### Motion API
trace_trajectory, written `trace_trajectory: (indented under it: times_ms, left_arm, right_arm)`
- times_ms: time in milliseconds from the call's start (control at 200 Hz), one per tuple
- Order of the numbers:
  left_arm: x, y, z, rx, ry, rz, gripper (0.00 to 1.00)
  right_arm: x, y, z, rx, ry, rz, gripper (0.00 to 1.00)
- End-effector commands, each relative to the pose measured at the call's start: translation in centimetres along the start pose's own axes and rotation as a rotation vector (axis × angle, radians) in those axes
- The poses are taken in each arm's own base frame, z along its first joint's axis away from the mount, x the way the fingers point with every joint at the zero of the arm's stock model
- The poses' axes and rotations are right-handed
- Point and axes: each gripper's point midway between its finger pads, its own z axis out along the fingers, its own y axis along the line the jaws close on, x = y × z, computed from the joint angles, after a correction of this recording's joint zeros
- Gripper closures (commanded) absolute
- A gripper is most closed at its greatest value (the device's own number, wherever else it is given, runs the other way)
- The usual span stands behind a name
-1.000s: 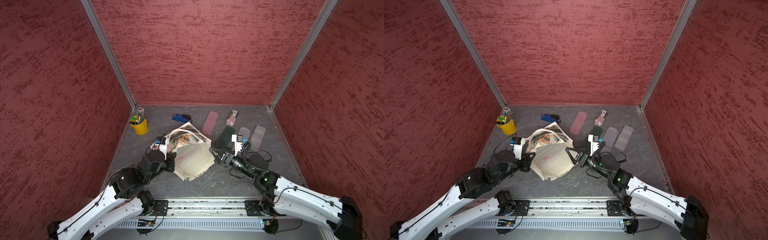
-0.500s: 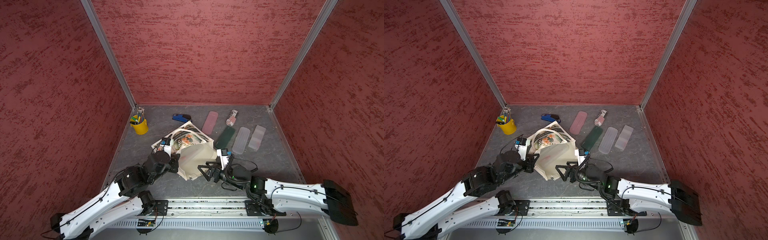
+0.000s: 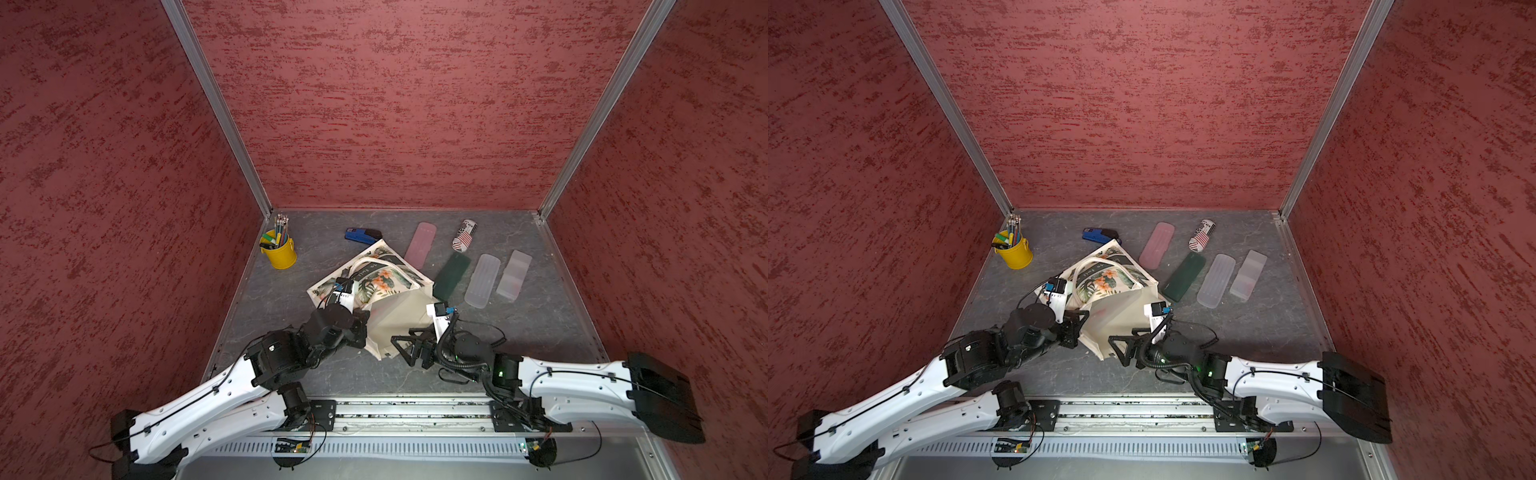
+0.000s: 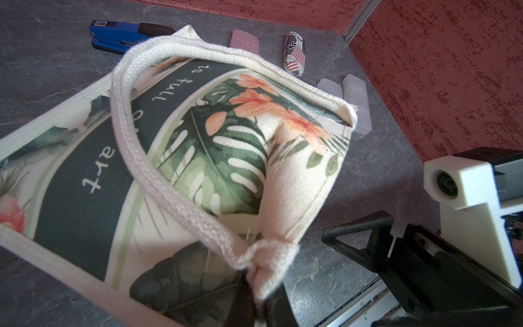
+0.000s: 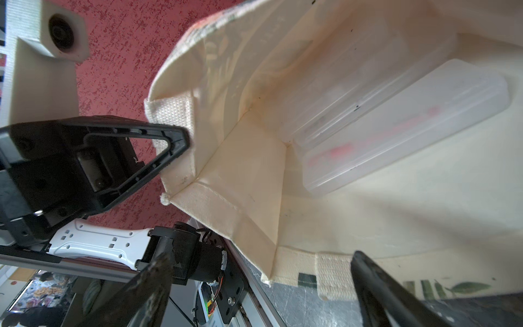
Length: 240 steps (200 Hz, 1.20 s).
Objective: Take out the pencil case from the canvas bag
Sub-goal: Pick up the pencil case from the canvas bag.
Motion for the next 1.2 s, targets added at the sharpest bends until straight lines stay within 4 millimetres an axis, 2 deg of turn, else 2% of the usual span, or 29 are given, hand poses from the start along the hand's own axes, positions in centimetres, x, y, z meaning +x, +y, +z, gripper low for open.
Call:
trace_trajectory:
  times_ms: [0, 281, 626, 771, 877, 1007, 1137, 1197]
  left_arm:
    - [-1.2, -0.6, -0.1, 0.024, -0.055, -0.025, 1.0]
    - [-0.4, -0.2, 0.1, -0.002, -0.024, -0.006, 1.0]
    - [-0.5, -0.9, 0.8, 0.018, -0.038, 0.009, 1.0]
    - [-0.6, -1.3, 0.9, 0.037, -0.039, 0.016, 1.0]
    - [-0.6, -1.6, 0.8, 0.05, -0.034, 0.024, 1.0]
    - [-0.6, -1.7, 0.7, 0.055, -0.031, 0.029, 1.0]
    - [-0.8, -2.0, 0.4, 0.064, -0.034, 0.037, 1.0]
    - [-0.9, -2.0, 0.3, 0.066, -0.034, 0.039, 1.0]
  right_arm:
    - [-0.2, 0.6, 0.4, -0.009, -0.009, 0.01, 0.01]
    - [0.3, -1.5, 0.8, 0.094, 0.003, -0.043, 0.01]
    - [0.6, -1.5, 2.0, 0.125, 0.026, -0.069, 0.01]
    - [0.3, -2.0, 2.2, 0.17, 0.014, -0.064, 0.01]
    - [-0.6, -1.5, 2.6, 0.192, 0.0, -0.072, 0.01]
    - [-0.6, -1.1, 3.5, 0.201, 0.014, -0.085, 0.01]
    - [-0.5, -1.3, 4.0, 0.215, 0.015, -0.076, 0.01]
    - [-0.2, -2.2, 4.0, 0.248, 0.012, -0.058, 0.01]
